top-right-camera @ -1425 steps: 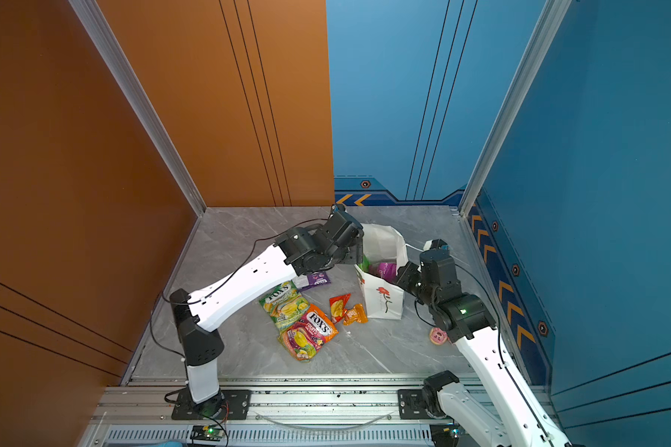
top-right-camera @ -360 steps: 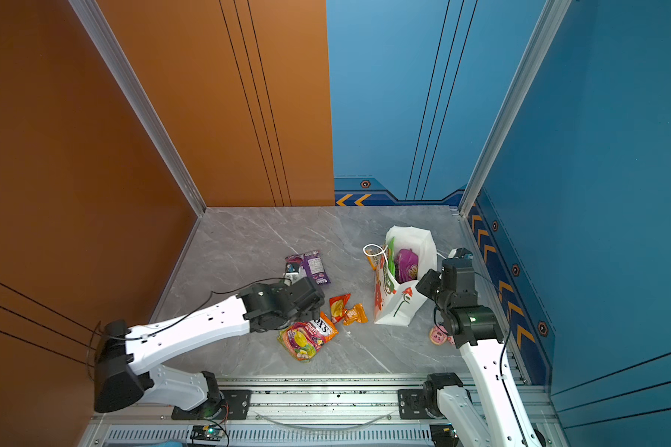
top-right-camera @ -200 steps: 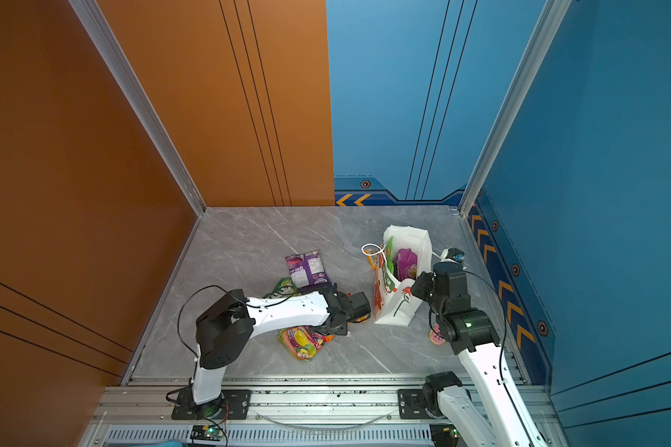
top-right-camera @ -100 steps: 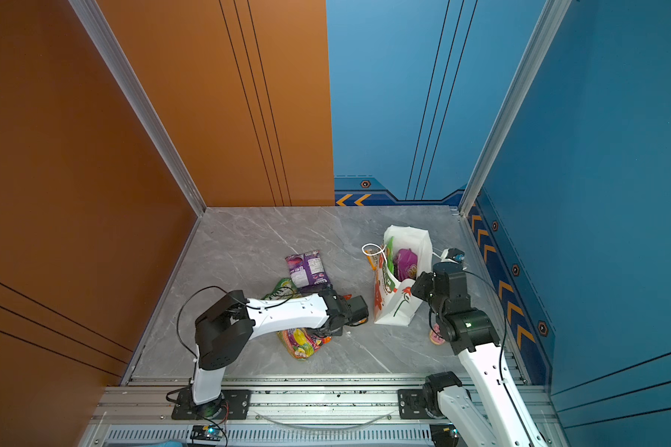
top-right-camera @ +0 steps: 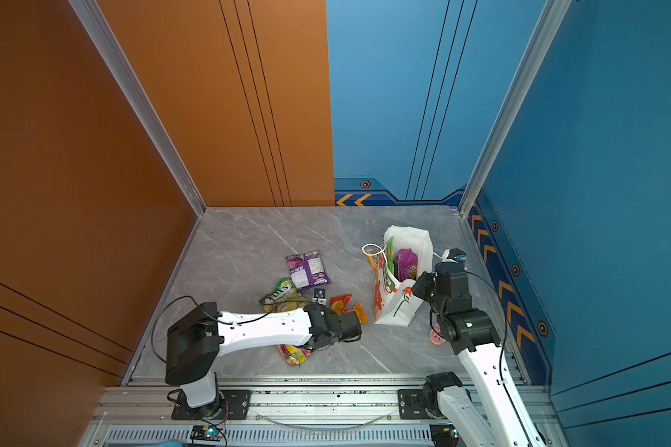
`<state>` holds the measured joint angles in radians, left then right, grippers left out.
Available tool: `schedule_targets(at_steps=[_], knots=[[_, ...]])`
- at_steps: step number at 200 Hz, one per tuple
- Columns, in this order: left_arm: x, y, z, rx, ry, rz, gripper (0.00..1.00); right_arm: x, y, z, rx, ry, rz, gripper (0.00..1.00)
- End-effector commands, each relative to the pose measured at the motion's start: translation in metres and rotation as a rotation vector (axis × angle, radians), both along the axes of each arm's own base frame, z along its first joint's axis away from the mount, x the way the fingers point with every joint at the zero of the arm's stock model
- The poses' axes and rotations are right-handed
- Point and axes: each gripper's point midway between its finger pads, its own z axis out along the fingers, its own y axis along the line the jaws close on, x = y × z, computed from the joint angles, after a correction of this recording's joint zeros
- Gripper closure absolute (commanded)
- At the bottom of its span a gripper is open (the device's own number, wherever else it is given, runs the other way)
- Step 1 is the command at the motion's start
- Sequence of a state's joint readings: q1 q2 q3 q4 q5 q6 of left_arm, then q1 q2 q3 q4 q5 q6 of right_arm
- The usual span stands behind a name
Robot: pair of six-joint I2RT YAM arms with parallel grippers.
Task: Place the snacks into the paper bag
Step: 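Lower the left gripper onto the orange Fox's Fruits bag and grasp it, then lift the orange Fox's bag with the left gripper and carry it over the white bag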
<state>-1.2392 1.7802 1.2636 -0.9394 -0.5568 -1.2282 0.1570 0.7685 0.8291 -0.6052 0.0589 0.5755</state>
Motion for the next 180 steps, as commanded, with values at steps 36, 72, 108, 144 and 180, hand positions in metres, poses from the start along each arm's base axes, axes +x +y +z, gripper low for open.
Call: schedule_targets(at_steps=[36,72,108,144,180], knots=[[0.011,-0.01,0.069,-0.103,-0.266,-0.114,1.0,-0.016,0.005,-0.026,0.058,0.106,0.017,1.0],[0.009,-0.022,0.113,-0.178,-0.35,-0.201,1.0,-0.022,0.009,-0.028,0.102,0.122,0.041,1.0],[0.009,-0.028,0.14,-0.237,-0.403,-0.297,1.0,-0.022,0.015,-0.023,0.123,0.115,0.086,1.0],[0.012,-0.018,0.169,-0.264,-0.472,-0.327,1.0,-0.02,0.015,-0.003,0.105,0.092,0.104,1.0],[0.016,-0.013,0.203,-0.28,-0.511,-0.388,1.0,-0.019,0.012,0.004,0.094,0.082,0.092,1.0]])
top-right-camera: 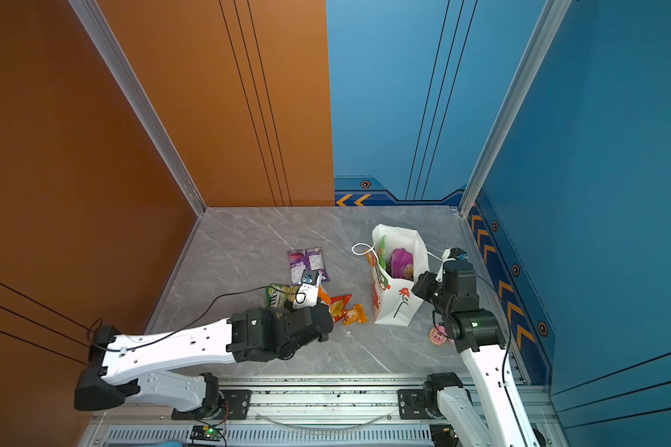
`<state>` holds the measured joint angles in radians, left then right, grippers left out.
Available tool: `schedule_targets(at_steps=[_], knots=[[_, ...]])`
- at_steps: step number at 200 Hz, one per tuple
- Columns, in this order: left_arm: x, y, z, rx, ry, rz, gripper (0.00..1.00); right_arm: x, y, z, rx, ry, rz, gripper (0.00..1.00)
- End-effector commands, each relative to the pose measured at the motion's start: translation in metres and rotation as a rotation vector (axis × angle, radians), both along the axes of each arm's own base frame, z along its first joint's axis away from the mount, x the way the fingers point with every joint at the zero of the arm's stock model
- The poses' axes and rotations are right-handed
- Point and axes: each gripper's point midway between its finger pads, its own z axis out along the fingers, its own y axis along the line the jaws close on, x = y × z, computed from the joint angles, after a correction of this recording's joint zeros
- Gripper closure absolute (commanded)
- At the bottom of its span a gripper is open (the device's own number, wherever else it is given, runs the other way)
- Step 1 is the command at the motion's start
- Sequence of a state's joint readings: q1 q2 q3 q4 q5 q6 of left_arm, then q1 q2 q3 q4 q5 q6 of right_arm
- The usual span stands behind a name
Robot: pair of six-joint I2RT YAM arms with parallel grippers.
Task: Place the snacks into the paper bag
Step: 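Lift the orange Fox's bag with the left gripper and carry it over the white bag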
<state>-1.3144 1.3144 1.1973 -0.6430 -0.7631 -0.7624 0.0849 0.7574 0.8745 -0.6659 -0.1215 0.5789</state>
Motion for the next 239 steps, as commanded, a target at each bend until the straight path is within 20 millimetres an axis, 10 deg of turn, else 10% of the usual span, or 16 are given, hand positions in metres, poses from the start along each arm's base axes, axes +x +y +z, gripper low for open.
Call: schedule_targets(at_steps=[1,119,239], knots=[[0.007,0.005,0.036,0.003,-0.091,-0.033,1.0,-0.01,0.001,-0.006,-0.015,0.062,0.024,1.0],[0.024,0.012,0.201,-0.204,-0.282,-0.145,1.0,0.004,0.07,0.039,-0.036,-0.077,0.302,1.0],[0.034,-0.102,0.237,-0.379,-0.234,-0.386,1.0,0.005,0.065,0.034,-0.014,-0.044,0.287,1.0]])
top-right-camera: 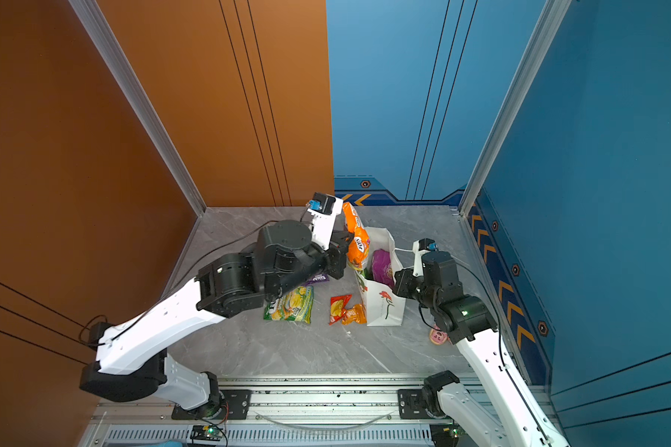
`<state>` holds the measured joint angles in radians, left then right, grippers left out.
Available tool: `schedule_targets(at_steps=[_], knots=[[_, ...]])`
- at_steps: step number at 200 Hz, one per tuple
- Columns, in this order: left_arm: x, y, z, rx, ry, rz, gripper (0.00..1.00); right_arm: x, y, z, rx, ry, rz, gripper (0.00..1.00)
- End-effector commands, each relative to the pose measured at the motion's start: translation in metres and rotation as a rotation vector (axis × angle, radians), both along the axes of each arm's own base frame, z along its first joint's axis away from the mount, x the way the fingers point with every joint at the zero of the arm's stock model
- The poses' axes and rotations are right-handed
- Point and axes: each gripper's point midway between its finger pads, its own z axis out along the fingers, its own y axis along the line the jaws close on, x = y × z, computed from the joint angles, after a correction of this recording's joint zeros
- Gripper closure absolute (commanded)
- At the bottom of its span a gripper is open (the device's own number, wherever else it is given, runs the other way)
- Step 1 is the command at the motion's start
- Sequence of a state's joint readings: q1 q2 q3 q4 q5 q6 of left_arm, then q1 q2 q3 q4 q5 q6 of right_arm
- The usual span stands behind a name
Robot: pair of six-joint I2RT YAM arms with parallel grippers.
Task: Place the snacks into the paper bag
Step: 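Lift the orange Fox's bag with the left gripper and carry it over the white bag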
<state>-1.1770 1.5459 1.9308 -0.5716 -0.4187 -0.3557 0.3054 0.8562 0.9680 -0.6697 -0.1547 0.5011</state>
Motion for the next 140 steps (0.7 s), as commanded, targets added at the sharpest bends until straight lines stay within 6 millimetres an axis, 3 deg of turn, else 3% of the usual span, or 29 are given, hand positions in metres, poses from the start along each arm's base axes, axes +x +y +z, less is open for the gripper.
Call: schedule_targets(at_steps=[1,61,110,140], knots=[[0.0,-0.017,0.026,-0.095,-0.019,-0.061,1.0,0.004,-0.002,0.019,0.037,-0.031,-0.004,1.0],[0.019,-0.058,0.006,-0.113,0.046,-0.118,1.0,0.003,-0.002,0.021,0.133,-0.022,0.002,1.0],[0.039,-0.071,-0.012,-0.103,0.083,-0.121,1.0,0.0,-0.015,0.017,0.182,-0.007,-0.068,1.0],[0.052,-0.077,-0.025,-0.103,0.119,-0.124,1.0,0.003,-0.013,0.011,0.218,0.023,-0.063,1.0]])
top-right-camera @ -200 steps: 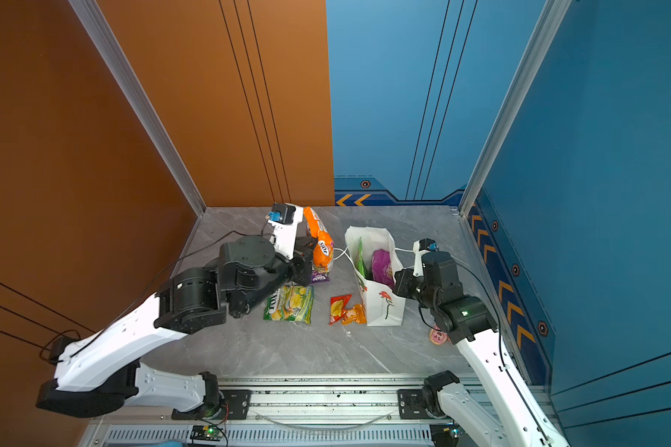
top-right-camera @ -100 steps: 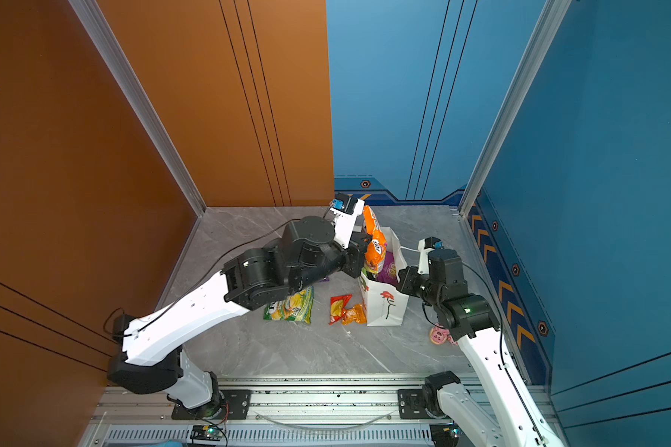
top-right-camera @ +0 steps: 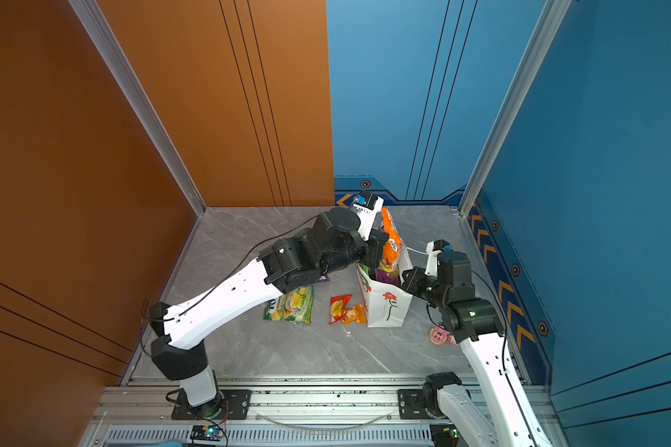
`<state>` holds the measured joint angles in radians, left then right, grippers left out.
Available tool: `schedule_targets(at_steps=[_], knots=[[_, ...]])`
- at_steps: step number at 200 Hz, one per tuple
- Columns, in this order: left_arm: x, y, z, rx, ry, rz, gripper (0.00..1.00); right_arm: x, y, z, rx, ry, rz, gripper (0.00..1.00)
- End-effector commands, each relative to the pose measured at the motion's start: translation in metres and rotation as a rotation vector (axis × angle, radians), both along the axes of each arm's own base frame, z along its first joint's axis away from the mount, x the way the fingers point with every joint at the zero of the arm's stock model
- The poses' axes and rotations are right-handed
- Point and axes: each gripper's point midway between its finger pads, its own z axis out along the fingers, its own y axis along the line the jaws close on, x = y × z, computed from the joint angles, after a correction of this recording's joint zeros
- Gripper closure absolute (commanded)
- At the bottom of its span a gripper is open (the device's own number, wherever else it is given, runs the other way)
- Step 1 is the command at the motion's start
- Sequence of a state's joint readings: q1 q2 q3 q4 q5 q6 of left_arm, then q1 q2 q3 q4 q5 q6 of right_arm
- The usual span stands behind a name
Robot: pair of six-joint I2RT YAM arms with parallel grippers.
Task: Place the snacks into the paper bag
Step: 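Lift the orange Fox's bag with the left gripper and carry it over the white bag, then lower the orange Fox's bag into the white bag's opening and open the left gripper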
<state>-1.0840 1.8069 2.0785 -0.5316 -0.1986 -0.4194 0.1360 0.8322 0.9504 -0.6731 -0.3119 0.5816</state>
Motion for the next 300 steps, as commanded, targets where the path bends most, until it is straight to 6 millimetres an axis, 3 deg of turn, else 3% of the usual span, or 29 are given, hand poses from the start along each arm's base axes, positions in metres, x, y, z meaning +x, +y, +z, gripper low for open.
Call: schedule_targets(at_steps=[1,41,171,300], knots=[[0.009,-0.005,0.025,-0.099,-0.011,-0.017,1.0,0.002,0.008,0.01,0.068,-0.027,0.022,1.0],[0.02,-0.023,0.009,-0.104,0.04,-0.075,1.0,0.004,0.006,0.009,0.074,-0.03,0.009,1.0],[0.051,-0.037,-0.04,-0.093,0.189,-0.081,1.0,0.004,-0.002,0.011,0.082,-0.024,-0.027,1.0],[0.075,-0.027,-0.089,-0.026,0.29,-0.011,1.0,0.005,-0.005,0.011,0.072,-0.01,-0.044,1.0]])
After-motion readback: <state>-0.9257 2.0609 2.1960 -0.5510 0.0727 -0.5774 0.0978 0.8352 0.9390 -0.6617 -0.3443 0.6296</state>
